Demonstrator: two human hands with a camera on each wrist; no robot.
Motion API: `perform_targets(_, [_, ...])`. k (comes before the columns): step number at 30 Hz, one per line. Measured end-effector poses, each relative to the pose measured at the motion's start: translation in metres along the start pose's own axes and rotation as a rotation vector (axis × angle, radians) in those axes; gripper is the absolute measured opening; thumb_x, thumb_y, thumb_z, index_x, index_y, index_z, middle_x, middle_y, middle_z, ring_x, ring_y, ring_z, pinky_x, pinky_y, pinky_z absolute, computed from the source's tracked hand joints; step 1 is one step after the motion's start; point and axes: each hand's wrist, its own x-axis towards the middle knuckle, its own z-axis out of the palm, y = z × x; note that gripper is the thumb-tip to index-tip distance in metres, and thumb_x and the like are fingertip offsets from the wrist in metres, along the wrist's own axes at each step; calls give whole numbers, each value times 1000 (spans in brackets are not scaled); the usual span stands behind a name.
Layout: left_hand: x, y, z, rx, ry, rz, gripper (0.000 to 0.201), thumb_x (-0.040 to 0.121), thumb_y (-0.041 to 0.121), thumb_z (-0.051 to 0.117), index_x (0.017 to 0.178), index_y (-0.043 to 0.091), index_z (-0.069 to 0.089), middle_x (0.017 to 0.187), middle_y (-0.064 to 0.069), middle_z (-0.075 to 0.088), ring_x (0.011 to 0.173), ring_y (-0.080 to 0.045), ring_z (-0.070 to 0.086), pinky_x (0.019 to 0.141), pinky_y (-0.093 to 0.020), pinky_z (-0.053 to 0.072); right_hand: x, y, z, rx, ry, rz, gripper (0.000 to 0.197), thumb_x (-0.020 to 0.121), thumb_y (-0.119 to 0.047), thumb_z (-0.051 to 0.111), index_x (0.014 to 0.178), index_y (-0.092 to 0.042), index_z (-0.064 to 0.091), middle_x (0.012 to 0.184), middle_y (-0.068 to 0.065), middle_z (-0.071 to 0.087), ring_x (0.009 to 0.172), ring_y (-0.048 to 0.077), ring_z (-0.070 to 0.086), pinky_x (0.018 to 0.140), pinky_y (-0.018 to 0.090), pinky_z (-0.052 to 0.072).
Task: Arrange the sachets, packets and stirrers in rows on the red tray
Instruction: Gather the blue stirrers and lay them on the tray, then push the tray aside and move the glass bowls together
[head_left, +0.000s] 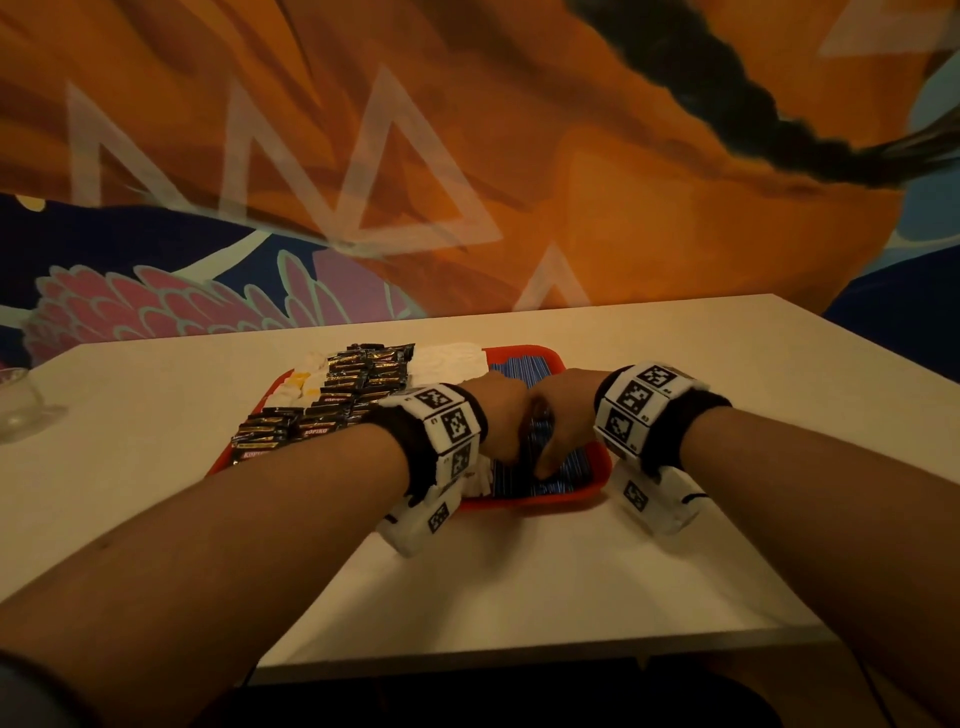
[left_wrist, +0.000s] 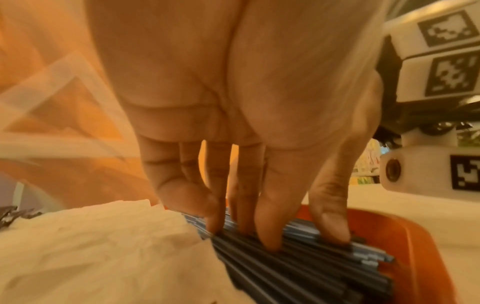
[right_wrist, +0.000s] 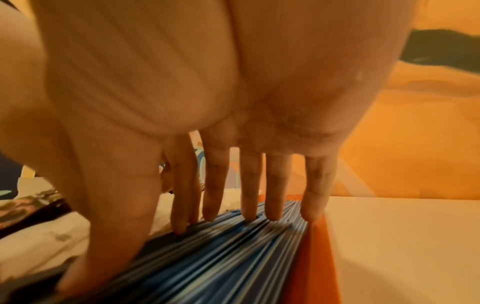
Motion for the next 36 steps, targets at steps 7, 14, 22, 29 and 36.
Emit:
perform_targets(7, [-7, 0, -5, -35, 46, -23, 20, 91, 21, 68, 106, 8, 71, 96, -7, 70, 85, -20, 65, 73, -29, 54, -7, -1, 1, 65, 24, 14, 63, 77, -41, 81, 132, -26, 56, 135, -3, 57, 123, 21, 54, 103, 38, 47])
perform_targets(14, [-47, -58, -44, -317, 270, -279, 20, 97, 19, 60, 112, 12, 72, 109, -6, 70, 93, -24, 67, 72, -32, 55, -11, 7, -9, 551, 276, 247, 51, 82, -43, 76, 117, -8, 67, 116, 11, 68, 106, 27, 64, 94, 47, 55])
perform_targets(22, [-126, -147, -22, -441, 189, -755, 53, 97, 34, 62, 140, 7, 48, 143, -15, 51, 128, -34, 50, 108, -47, 44, -43, -6, -4, 652, 264, 445, 71, 92, -45, 63, 145, -3, 39, 147, 17, 45, 133, 34, 44, 98, 40, 41])
perform_targets(29, [-173, -152, 12, -599, -77, -811, 115, 66, 64, 77, 155, 14, 25, 159, -14, 33, 140, -37, 39, 113, -53, 35, -61, -19, 8, 550, 108, 409, 109, 60, -59, 84, 147, -13, 37, 151, 12, 41, 132, 35, 45, 108, 52, 41])
perform_targets(36, [-157, -165, 39, -689, -68, -678, 154, 13, 77, 88, 150, 32, 35, 152, -2, 45, 137, -32, 44, 111, -55, 38, -55, -30, 21, 420, 130, 398, 118, 59, -50, 89, 153, -17, 27, 156, 7, 36, 140, 31, 37, 110, 47, 34])
